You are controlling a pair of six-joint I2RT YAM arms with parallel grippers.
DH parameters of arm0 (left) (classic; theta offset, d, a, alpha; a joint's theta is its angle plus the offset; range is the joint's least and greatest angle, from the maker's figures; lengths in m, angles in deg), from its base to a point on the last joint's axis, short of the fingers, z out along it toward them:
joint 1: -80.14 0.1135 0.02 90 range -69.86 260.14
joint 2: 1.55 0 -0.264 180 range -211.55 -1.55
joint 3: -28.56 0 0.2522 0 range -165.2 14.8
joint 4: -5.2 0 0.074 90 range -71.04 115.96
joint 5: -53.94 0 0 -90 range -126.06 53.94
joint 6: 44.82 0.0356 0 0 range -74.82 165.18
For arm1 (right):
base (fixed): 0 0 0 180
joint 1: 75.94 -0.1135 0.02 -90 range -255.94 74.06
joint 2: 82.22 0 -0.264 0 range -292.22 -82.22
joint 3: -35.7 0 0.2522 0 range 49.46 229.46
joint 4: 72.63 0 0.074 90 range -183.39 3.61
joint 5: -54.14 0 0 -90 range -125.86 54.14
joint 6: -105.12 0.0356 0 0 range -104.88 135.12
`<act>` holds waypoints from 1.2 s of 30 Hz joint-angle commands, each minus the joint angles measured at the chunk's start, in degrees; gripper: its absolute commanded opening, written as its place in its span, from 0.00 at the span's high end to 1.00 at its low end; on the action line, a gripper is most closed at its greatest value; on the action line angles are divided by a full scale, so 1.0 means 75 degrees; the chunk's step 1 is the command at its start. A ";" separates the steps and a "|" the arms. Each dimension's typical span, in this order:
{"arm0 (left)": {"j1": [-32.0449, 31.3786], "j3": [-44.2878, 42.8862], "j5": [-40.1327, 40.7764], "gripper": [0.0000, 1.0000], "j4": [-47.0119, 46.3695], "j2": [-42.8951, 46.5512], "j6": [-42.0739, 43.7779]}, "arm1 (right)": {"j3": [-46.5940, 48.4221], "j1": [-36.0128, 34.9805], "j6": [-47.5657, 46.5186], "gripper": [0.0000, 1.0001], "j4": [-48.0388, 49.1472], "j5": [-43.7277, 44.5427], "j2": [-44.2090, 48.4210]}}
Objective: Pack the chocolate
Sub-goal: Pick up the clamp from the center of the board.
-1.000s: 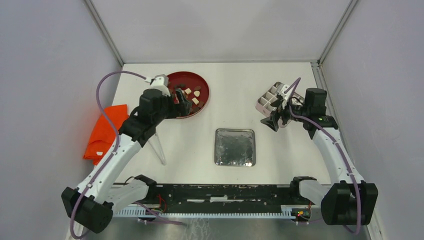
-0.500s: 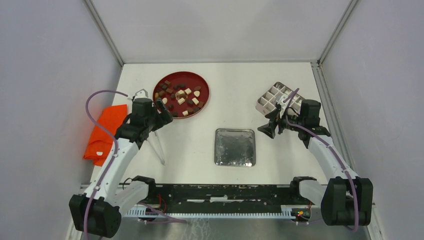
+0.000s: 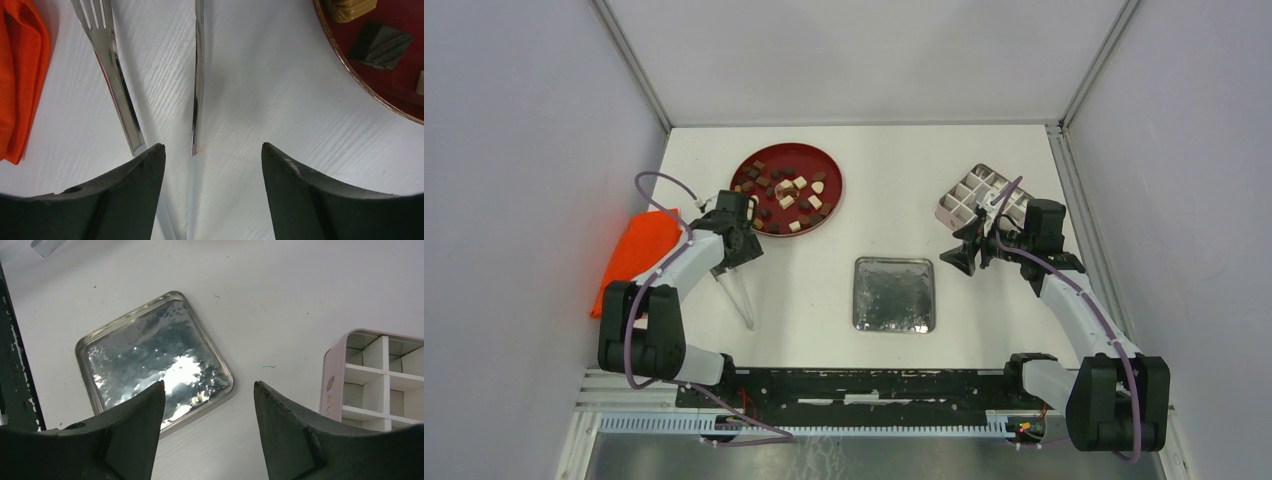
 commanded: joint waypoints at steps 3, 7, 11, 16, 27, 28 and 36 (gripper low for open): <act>0.0295 -0.0369 0.0054 0.27 -0.0687 -0.0614 0.0436 | 0.0305 0.0005 -0.0023 0.30 0.0023 -0.0298 0.0032; 0.0430 -0.0355 -0.0185 0.36 -0.0926 -0.0963 0.0514 | 0.0293 0.0011 -0.0070 0.30 0.0011 -0.0299 0.0003; 0.0563 -0.0435 -0.0179 0.49 -0.1005 -0.1098 0.0585 | 0.0293 0.0005 -0.0093 0.30 0.0011 -0.0344 -0.0073; 0.0673 -0.0421 -0.0292 0.56 -0.1099 -0.1200 0.0611 | 0.0328 0.0015 -0.0126 0.31 -0.0038 -0.0369 -0.0177; 0.0699 -0.0241 -0.0571 0.64 -0.1160 -0.1393 0.0506 | 0.0352 0.0007 -0.0129 0.31 -0.0090 -0.0504 -0.0223; 0.0699 -0.0247 -0.0582 0.67 -0.1161 -0.1411 0.0521 | 0.0352 0.0015 -0.0139 0.31 -0.0079 -0.0509 -0.0211; 0.0699 -0.0220 -0.0635 0.98 -0.0870 -0.0833 0.0522 | 0.0346 0.0050 -0.0218 0.32 -0.0112 -0.0617 -0.0175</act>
